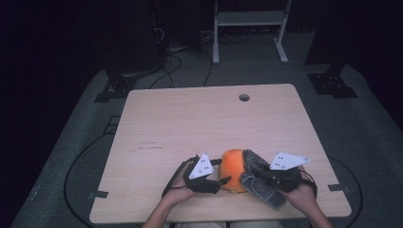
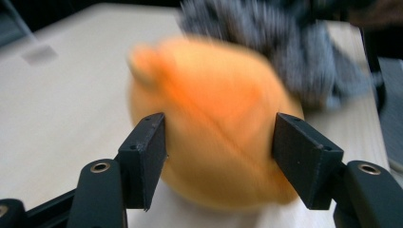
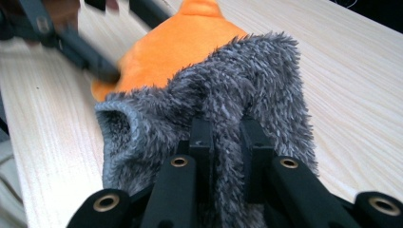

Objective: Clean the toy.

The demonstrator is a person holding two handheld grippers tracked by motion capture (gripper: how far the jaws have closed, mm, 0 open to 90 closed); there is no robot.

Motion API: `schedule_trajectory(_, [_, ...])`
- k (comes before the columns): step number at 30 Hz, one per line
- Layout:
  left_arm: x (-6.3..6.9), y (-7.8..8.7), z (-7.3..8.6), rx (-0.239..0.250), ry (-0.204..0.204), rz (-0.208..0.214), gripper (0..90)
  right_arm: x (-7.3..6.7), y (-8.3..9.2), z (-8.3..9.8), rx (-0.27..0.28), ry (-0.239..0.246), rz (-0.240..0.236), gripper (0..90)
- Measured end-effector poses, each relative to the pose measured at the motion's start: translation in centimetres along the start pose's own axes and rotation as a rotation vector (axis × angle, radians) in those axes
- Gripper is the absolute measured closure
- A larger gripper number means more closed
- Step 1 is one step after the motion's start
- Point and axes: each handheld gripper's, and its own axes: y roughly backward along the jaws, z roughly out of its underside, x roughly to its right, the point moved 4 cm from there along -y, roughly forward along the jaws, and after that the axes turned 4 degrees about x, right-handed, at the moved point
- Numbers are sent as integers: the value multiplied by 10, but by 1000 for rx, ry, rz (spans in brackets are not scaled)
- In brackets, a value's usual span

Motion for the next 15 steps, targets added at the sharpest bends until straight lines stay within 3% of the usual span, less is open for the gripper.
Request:
schedule_trajectory(2, [-1, 0, -4, 24, -2, -20, 400, 0, -2, 0, 2, 1, -6, 773])
schedule_trajectory(4, [-1, -8, -1, -19, -47, -35, 457, 2, -5, -1, 6, 13, 5, 773])
schedule_trajectory(5, [-2, -11, 1, -25, -43, -41, 477, 3, -6, -1, 3, 15, 15, 772])
schedule_trajectory(6, [-3, -14, 2, -27, -23, -41, 496, 4, -8, 0, -2, 21, 32, 772])
schedule_trajectory(8, [-8, -19, 1, -83, 24, -65, 520, 9, -9, 0, -15, 24, 82, 772])
schedule_trajectory(11, [-13, -24, -1, -90, 56, -63, 524, 11, -6, -3, -11, 22, 152, 780])
schedule_trajectory(12, [-15, -25, 0, -91, 66, -64, 524, 8, -3, -5, 5, 30, 159, 781])
schedule_trajectory(15, [-20, -24, 1, -93, 85, -56, 524, -13, -2, -12, 38, 78, 99, 779])
